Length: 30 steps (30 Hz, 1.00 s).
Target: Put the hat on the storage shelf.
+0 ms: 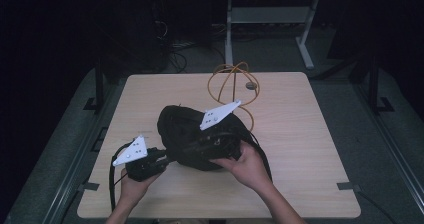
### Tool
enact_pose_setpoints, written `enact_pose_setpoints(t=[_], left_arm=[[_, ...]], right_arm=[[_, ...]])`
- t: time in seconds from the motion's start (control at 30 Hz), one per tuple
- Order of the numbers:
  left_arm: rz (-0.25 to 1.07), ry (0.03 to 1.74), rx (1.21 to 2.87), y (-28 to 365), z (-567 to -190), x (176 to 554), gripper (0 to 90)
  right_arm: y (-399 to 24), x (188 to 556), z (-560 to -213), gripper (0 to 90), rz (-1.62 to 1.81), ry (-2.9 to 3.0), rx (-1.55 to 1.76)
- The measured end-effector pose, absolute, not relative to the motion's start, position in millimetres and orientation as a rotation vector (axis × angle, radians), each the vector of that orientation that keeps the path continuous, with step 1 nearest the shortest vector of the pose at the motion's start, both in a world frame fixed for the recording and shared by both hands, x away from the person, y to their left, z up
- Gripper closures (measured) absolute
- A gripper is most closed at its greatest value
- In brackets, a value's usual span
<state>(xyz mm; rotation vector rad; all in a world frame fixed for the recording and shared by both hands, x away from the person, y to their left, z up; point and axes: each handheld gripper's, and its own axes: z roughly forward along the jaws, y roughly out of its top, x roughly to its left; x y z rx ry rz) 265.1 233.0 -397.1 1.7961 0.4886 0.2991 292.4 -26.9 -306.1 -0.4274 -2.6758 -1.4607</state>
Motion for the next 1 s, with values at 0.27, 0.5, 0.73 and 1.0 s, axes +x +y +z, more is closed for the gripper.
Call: enact_pose_setpoints(t=[0.27, 0.5, 0.73, 1.0], left_arm=[[0.345, 0.484, 1.787, 236.6, -374.7, 264.3, 85.0], [0.445, 0.448, 1.793, 239.4, -331.9, 264.7, 85.4], [0.491, 0.462, 1.82, 245.4, -301.2, 272.4, 85.6], [0.503, 0.451, 1.851, 246.8, -286.8, 279.7, 85.6]], right_arm=[[-33.8, 294.8, -301.6, 75.9, -1.505, -2.668, -0.472], [-39.6, 294.8, -292.5, 70.0, -1.581, -2.65, -0.492], [-54.1, 293.3, -291.2, 53.4, -1.615, -2.677, -0.528], [-87.7, 288.9, -303.0, 42.6, -1.629, -2.749, -0.602]])
